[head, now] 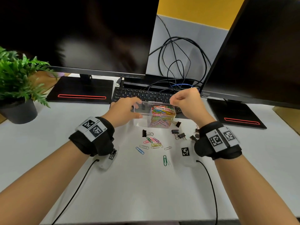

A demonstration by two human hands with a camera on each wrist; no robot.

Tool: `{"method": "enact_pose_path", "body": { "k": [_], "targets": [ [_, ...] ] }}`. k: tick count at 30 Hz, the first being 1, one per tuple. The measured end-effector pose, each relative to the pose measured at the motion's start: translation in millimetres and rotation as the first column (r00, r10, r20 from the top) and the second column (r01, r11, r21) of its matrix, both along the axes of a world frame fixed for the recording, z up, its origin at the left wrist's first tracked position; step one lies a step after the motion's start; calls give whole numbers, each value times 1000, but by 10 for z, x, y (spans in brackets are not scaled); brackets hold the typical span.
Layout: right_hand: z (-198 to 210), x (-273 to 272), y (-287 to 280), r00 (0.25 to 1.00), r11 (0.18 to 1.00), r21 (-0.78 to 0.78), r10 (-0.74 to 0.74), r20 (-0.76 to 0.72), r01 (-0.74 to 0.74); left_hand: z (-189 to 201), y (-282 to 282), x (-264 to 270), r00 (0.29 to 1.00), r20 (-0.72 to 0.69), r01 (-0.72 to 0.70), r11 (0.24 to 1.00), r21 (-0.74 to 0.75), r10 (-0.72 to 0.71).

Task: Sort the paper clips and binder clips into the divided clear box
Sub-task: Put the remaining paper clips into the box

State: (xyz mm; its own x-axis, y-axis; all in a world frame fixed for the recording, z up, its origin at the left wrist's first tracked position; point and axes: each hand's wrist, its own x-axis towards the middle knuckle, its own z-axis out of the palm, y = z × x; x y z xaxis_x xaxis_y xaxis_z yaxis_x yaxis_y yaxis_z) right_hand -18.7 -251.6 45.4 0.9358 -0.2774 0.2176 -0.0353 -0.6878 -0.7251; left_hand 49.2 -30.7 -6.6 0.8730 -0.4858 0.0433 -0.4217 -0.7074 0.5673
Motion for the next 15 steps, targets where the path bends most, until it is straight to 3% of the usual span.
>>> {"method": "enact_pose_path", "body": {
  "k": [9, 15],
  "targets": [
    [-135, 111, 13, 998, 999, -45, -9, -67, 6, -6, -3, 10, 1000, -3, 2, 1000, 11, -2],
    [-59, -48, -30, 998, 999, -19, -36, 46, 37, -26, 0, 19, 1000, 5, -2, 1000, 7, 2]
  ]
}}
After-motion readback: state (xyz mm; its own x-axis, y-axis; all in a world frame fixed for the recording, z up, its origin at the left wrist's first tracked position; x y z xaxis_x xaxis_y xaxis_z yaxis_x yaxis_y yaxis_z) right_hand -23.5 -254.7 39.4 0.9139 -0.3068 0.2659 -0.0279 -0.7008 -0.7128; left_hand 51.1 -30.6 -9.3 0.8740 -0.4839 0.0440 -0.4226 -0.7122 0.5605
